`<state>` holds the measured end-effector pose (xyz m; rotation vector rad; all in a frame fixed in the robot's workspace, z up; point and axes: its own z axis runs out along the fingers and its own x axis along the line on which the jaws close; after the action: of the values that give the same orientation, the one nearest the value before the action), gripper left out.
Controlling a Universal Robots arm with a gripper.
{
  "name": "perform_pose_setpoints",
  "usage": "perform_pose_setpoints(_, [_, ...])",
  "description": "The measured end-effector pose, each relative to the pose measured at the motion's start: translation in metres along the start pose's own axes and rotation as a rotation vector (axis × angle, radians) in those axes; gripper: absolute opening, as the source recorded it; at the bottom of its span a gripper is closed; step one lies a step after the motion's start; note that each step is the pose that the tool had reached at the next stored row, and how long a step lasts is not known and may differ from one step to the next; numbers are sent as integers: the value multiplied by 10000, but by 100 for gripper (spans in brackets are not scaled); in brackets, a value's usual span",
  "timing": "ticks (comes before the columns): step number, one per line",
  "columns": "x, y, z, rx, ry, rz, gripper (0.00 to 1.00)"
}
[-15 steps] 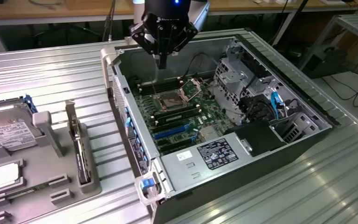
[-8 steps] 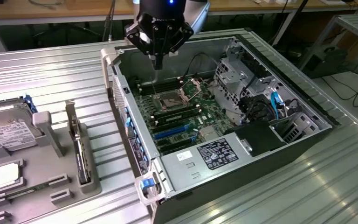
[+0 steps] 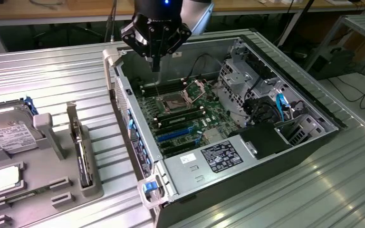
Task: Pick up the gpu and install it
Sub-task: 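Reach for the gpu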
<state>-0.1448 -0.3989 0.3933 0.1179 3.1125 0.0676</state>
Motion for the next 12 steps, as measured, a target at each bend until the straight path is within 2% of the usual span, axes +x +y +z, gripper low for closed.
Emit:
perform_pose_setpoints(4, [52, -4, -1, 0, 0, 1, 11])
perform_pose_setpoints(12, [226, -17, -6, 0, 0, 1, 11])
